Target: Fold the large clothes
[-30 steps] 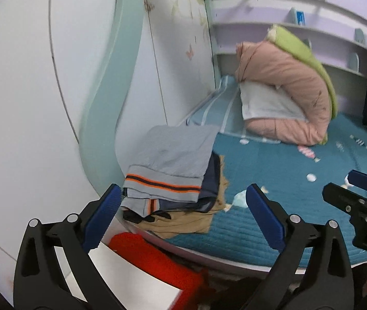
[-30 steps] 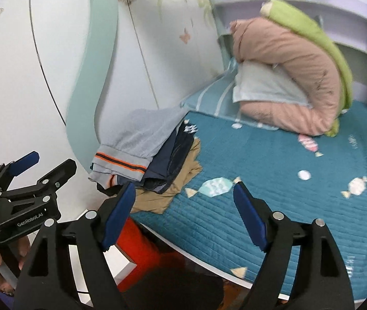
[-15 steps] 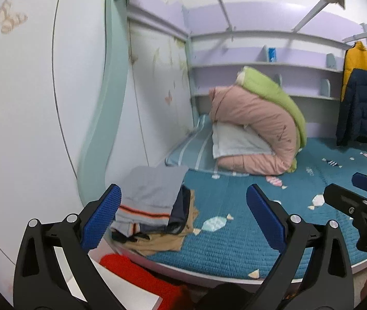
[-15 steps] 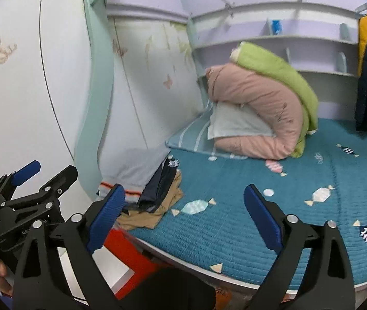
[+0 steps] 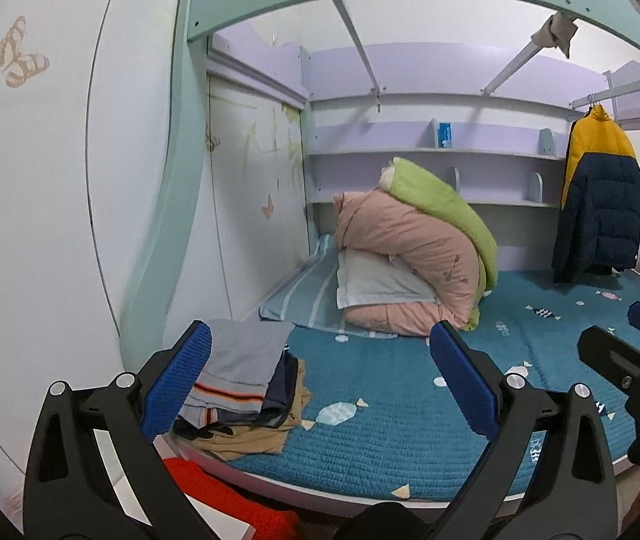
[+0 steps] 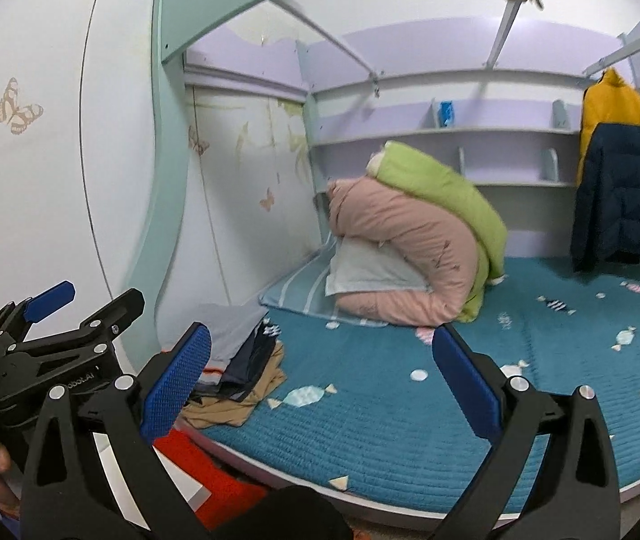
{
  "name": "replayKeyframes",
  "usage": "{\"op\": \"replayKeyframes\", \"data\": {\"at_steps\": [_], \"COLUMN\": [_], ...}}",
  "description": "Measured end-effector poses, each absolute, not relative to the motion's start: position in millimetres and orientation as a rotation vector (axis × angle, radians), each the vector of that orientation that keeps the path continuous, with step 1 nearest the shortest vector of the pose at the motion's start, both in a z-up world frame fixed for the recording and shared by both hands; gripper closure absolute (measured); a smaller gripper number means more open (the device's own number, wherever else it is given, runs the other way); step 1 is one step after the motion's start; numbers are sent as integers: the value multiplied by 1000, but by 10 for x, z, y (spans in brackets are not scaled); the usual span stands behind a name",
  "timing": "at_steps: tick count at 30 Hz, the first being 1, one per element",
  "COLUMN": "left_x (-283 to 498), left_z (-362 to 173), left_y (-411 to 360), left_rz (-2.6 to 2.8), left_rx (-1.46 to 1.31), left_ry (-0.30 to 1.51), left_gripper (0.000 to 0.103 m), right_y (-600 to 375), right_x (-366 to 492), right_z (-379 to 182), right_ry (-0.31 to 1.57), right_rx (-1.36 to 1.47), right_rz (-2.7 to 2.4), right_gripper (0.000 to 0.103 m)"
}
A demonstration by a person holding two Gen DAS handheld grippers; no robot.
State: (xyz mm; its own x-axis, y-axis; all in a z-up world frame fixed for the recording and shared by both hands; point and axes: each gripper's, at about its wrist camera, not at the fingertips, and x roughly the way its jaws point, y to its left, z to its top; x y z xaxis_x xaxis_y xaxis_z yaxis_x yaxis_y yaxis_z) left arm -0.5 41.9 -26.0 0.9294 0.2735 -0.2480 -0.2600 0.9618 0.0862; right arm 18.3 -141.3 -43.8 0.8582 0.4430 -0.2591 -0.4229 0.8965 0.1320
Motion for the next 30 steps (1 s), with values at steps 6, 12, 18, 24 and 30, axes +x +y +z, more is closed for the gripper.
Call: {"op": "replayKeyframes", "data": {"at_steps": [6,12,18,24,30], "left_x": [-142,-236,-236,-244,-238], "left_z": [-197,-153,-160,-148,-142], "left_y": [286,241,237,231,234], "left_rz": [257,262,265,274,277], "left_rx": [72,72,74,73,74], "left_ry": [227,212,215,222,222], "left_gripper": [5,5,5,5,5], "right_y": [-1488,-1487,-1501,-1517,-1480], "right_x": [44,5,-23,-27,1], "right_z": [-366,-366,-374,-373,-375], "right_ry": [243,232,225,224,233], "right_rx": [62,56,57,63,61], "right_rz": [424,424,425,425,429], "right_gripper": [8,8,8,8,8]}}
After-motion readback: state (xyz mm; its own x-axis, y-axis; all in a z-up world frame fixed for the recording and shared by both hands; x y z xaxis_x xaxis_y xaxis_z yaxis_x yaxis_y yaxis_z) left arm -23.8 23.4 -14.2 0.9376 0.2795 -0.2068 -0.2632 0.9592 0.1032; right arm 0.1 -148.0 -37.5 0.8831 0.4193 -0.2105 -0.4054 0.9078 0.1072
